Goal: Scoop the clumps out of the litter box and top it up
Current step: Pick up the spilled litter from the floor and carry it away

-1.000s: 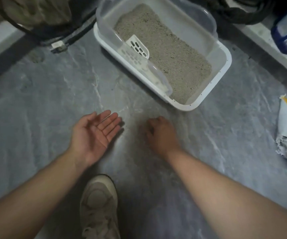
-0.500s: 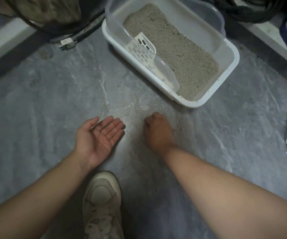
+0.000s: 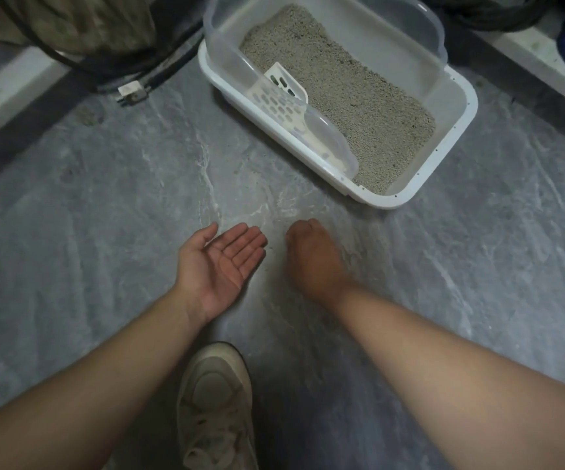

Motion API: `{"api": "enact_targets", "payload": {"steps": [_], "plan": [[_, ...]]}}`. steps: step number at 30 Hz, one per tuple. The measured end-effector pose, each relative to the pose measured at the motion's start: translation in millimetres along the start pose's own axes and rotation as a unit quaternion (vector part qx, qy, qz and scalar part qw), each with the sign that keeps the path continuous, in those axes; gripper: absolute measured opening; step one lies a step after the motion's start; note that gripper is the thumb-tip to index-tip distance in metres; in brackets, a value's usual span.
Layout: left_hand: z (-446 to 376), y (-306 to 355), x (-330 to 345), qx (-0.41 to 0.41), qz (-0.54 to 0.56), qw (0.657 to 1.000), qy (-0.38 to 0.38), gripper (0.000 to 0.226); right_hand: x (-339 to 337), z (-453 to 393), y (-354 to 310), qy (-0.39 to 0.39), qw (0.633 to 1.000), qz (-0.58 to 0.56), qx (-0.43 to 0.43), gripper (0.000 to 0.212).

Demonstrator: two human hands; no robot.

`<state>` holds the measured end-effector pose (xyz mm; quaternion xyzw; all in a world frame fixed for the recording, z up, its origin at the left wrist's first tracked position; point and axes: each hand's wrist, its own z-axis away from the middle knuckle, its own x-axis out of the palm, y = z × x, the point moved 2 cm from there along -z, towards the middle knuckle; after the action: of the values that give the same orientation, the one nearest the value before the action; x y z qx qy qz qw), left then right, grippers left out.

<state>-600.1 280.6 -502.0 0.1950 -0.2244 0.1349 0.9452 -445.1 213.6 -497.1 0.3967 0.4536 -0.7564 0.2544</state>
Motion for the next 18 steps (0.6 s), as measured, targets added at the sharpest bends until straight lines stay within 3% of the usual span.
{"api": "enact_targets", "payload": {"steps": [3,5,13,18], "plan": [[0.1,1.6,9.6,-0.007,0.007,1.000,-0.023,0.054,-10.6,10.1,-25.0,-0.010,0.982,-0.190,0.020,0.012],[0.8,3.6,16.0,-0.013,0.014,0.999,-0.044,0.055,-14.0,18.2,-42.5,-0.037,0.970,-0.240,0.010,0.011],[-1.5,13.1,27.8,-0.019,0.053,0.992,-0.113,0.057,-12.2,22.0,-61.3,0.017,0.981,-0.178,-0.075,0.016],[0.1,15.9,30.9,-0.026,0.060,0.989,-0.133,0.058,-21.0,22.6,-58.9,0.038,0.975,-0.214,-0.044,0.007]]}}
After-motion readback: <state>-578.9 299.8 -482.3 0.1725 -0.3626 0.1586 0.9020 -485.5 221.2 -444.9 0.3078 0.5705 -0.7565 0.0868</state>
